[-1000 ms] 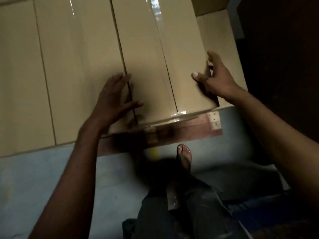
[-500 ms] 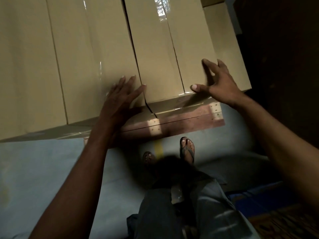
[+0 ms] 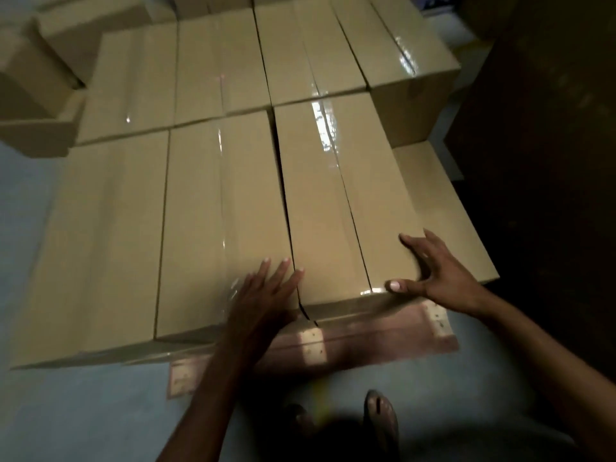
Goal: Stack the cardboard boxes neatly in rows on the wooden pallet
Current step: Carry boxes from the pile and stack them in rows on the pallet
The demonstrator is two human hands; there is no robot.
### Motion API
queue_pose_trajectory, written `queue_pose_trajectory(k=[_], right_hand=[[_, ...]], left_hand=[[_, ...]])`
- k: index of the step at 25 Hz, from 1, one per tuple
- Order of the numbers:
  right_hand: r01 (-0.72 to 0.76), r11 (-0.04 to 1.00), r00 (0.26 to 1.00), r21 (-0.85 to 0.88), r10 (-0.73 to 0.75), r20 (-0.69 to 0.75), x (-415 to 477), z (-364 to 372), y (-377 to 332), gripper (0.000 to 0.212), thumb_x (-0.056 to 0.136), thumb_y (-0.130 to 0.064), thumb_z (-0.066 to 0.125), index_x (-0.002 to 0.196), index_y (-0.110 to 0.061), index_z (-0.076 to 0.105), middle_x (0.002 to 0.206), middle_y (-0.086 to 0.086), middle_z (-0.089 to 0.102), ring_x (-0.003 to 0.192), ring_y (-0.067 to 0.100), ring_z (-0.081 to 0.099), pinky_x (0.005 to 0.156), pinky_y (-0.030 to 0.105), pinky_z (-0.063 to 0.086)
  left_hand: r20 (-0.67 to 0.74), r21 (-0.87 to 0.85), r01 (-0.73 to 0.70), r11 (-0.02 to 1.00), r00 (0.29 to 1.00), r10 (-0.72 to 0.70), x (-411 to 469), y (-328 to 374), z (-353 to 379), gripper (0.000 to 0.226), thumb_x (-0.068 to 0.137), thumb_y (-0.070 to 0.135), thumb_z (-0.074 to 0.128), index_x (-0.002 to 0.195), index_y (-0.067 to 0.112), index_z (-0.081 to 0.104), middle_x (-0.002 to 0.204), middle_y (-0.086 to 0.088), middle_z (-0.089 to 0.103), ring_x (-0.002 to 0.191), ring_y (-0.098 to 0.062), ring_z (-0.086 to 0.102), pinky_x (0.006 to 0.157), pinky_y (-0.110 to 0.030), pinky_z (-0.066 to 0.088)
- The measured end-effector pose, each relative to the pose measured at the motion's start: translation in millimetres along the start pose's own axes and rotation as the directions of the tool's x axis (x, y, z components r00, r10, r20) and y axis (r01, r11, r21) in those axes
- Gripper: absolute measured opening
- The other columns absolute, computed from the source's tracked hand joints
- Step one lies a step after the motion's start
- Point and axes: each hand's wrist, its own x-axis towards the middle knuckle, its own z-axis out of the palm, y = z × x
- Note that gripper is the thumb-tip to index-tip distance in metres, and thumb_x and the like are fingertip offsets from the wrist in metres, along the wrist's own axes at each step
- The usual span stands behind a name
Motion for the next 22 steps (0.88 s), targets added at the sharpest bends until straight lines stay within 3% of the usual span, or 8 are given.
queue_pose_trajectory(k=[2, 5, 8, 12, 16, 22], right_hand=[[-0.031, 0.991, 0.999, 0.134, 0.035, -0.025, 11.9, -5.2, -16.6, 0.11, 0.067, -0.089, 0.066, 0.155, -0.038, 0.026, 0.164, -0.005, 0.029, 0.147, 0.024, 0.035, 0.111, 0.047, 0.041], [-0.182, 0.955, 0.964, 0.233, 0.22, -0.151, 47.4, 0.9, -51.7, 0.11, 0.079, -0.084, 0.06, 0.161, -0.032, 0.008, 0.168, 0.007, 0.023, 0.145, 0.037, 0.038, 0.112, 0.055, 0.04], [-0.22, 0.972, 0.911, 0.08, 0.234, -0.341, 73.1, 9.6, -62.7, 0.105, 0.085, -0.083, 0.049, 0.16, -0.017, 0.017, 0.162, 0.014, 0.034, 0.138, 0.04, 0.045, 0.105, 0.051, 0.043], [-0.179, 0.983, 0.889, -0.037, 0.145, -0.435, 80.0, 16.0, -56.4, 0.098, 0.087, -0.079, 0.051, 0.154, -0.011, 0.029, 0.149, 0.018, 0.049, 0.129, 0.039, 0.053, 0.096, 0.047, 0.047], [-0.169, 0.983, 0.876, -0.077, 0.114, -0.468, 85.9, 17.2, -52.4, 0.093, 0.084, -0.082, 0.05, 0.143, -0.011, 0.038, 0.136, 0.019, 0.058, 0.115, 0.039, 0.059, 0.085, 0.046, 0.05], [-0.212, 0.969, 0.885, -0.127, 0.136, -0.444, 93.0, 19.5, -54.9, 0.101, 0.086, -0.081, 0.048, 0.155, -0.011, 0.026, 0.149, 0.019, 0.047, 0.13, 0.04, 0.05, 0.099, 0.051, 0.046]], left_hand=[[0.006, -0.008, 0.033, 0.999, 0.999, -0.033, -0.1, 6.2, -4.5, 0.106, 0.067, 0.055, 0.087, 0.156, 0.03, 0.035, 0.16, -0.005, 0.043, 0.146, -0.038, 0.04, 0.104, -0.058, 0.049], [0.016, 0.001, 0.116, 0.993, 0.993, -0.116, 3.4, 6.2, -8.4, 0.11, 0.071, 0.072, 0.068, 0.162, 0.031, 0.02, 0.167, -0.008, 0.028, 0.151, -0.036, 0.029, 0.112, -0.056, 0.038], [0.032, 0.062, 0.123, 0.99, 0.992, -0.126, 10.3, 5.5, -2.9, 0.107, 0.072, 0.076, 0.045, 0.164, 0.033, 0.009, 0.171, -0.009, 0.012, 0.155, -0.039, 0.017, 0.115, -0.06, 0.034], [0.007, 0.076, 0.107, 0.991, 0.994, -0.108, 15.4, 1.7, 12.8, 0.114, 0.071, 0.085, 0.051, 0.164, 0.032, 0.011, 0.171, -0.014, 0.01, 0.155, -0.043, 0.013, 0.115, -0.057, 0.03], [-0.076, 0.037, 0.1, 0.994, 0.992, -0.097, 15.4, -1.1, 20.2, 0.112, 0.076, 0.088, 0.05, 0.164, 0.035, 0.006, 0.172, -0.008, -0.001, 0.157, -0.038, 0.001, 0.123, -0.051, 0.013], [-0.101, 0.014, 0.102, 0.995, 0.99, -0.1, 20.4, -1.7, 19.7, 0.109, 0.078, 0.082, 0.058, 0.164, 0.036, 0.011, 0.172, -0.007, 0.0, 0.158, -0.037, -0.001, 0.121, -0.05, 0.012]])
